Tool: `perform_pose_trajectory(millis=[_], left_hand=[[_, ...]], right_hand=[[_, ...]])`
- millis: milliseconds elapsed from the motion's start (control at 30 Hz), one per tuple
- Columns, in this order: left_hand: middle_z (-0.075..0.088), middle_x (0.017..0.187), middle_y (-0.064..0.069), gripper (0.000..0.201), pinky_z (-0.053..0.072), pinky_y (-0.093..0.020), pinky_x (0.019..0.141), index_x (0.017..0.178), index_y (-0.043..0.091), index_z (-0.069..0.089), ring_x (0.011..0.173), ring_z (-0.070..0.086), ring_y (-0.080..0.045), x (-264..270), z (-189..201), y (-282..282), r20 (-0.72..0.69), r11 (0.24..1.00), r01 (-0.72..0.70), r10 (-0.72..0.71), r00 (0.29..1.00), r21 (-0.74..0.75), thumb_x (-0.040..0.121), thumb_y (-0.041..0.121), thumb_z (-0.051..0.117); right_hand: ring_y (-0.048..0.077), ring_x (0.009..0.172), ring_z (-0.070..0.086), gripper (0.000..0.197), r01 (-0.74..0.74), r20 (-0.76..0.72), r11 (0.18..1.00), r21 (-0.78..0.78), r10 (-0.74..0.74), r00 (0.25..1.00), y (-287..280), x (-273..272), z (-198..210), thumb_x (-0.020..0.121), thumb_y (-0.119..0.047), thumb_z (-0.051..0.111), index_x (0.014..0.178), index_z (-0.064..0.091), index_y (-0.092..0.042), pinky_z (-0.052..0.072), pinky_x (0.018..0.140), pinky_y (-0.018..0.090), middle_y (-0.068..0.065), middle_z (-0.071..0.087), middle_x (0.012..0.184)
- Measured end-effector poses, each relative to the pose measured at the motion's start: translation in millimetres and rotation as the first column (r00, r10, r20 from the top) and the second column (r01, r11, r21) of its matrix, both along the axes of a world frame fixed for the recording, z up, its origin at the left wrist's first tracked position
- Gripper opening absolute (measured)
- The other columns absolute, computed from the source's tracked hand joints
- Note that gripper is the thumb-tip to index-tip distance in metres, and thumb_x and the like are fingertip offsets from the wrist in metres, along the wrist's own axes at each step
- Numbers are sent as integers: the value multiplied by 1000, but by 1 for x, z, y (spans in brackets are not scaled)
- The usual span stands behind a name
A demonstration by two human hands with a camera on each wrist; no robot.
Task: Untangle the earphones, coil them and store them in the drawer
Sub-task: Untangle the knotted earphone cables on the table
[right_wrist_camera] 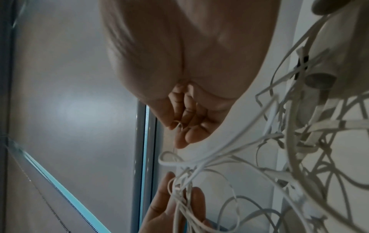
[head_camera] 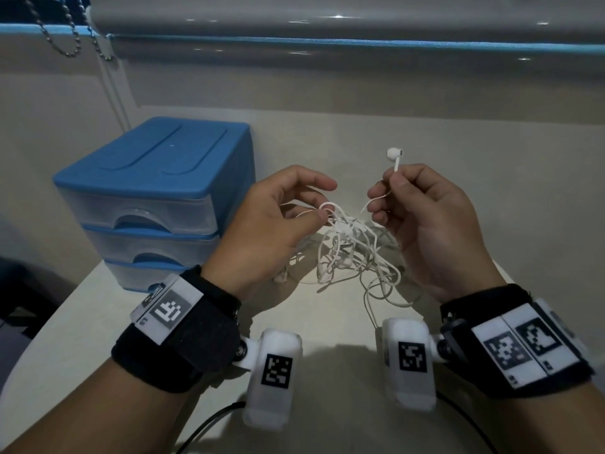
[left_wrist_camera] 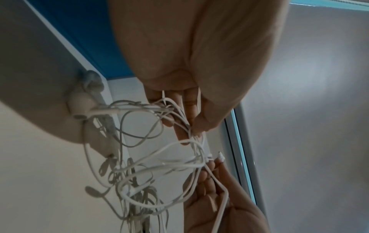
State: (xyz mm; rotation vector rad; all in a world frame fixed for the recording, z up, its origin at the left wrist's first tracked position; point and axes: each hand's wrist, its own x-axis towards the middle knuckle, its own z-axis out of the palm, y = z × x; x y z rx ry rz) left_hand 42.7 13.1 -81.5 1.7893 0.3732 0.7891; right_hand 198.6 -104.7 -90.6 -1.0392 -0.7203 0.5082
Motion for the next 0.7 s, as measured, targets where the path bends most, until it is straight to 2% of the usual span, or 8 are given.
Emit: perform_pose_trajectory(millis=[100, 200, 300, 400, 467, 533, 633, 700], left_hand=[[72, 96, -8, 29, 57, -47, 87, 111, 19, 72, 86, 70, -29, 1, -1, 1, 0, 1000, 2, -2, 1000, 2, 89, -1, 73], [71, 97, -10, 28, 57, -44, 84, 110, 19, 73, 80, 66, -21, 1, -2, 1, -1, 1000, 13, -13, 1000, 14, 89, 1, 75], [71, 95, -9, 27, 57, -46, 87, 108, 18, 74, 82, 66, -16, 1, -2, 1, 8, 1000, 13, -13, 1000, 20, 88, 1, 76], [71, 92, -8, 26, 58, -46, 87, 107, 17, 74, 83, 67, -17, 1, -3, 2, 24, 999, 5, -6, 1000, 34, 88, 0, 76], [71, 92, -9, 26, 58, -42, 83, 107, 17, 74, 82, 66, -16, 1, -3, 3, 30, 999, 15, -17, 999, 51, 88, -1, 75], [70, 94, -9, 30, 56, -34, 79, 109, 16, 73, 79, 65, -15, 0, -3, 3, 18, 996, 45, -47, 999, 75, 87, -4, 75], [68, 101, -9, 38, 54, -26, 76, 114, 17, 73, 76, 62, -14, 0, -3, 1, -36, 989, 93, -90, 995, 114, 84, -7, 76], [68, 104, -6, 43, 54, -24, 75, 117, 20, 74, 75, 63, -12, 1, -5, 2, -71, 987, 90, -81, 994, 136, 83, -7, 76]], right_hand=[[18, 75, 66, 10, -53, 48, 998, 18, 52, 998, -3, -2, 1, 98, 2, 56, 96, 62, -6, 54, 72, 25, 11, 70, 86], [19, 79, 69, 13, -76, 136, 997, -3, 76, 988, -5, -3, 1, 92, 7, 62, 96, 64, -5, 56, 77, 28, 12, 71, 87], [18, 77, 66, 11, -61, 201, 997, -36, 67, 977, -6, -4, 1, 92, 3, 65, 95, 69, -7, 51, 74, 28, 11, 72, 86], [17, 77, 61, 7, -3, 222, 997, -71, 19, 975, -5, -1, 0, 91, -9, 69, 90, 72, -15, 44, 69, 30, 8, 72, 83], [18, 71, 55, 7, 63, 239, 993, -104, -36, 970, -5, 3, -3, 90, -13, 69, 84, 72, -16, 41, 65, 31, 7, 69, 80], [18, 65, 50, 12, 87, 211, 991, -103, -64, 975, -4, 5, -5, 93, -6, 67, 84, 72, -13, 42, 62, 29, 11, 65, 76], [15, 68, 62, 17, 36, 147, 999, -34, -31, 989, -3, 4, -4, 96, 4, 59, 90, 69, -8, 52, 68, 24, 10, 69, 79], [17, 73, 66, 19, -28, 129, 999, 22, 25, 991, -3, 2, -3, 96, 8, 56, 91, 68, -6, 54, 73, 25, 13, 70, 81]])
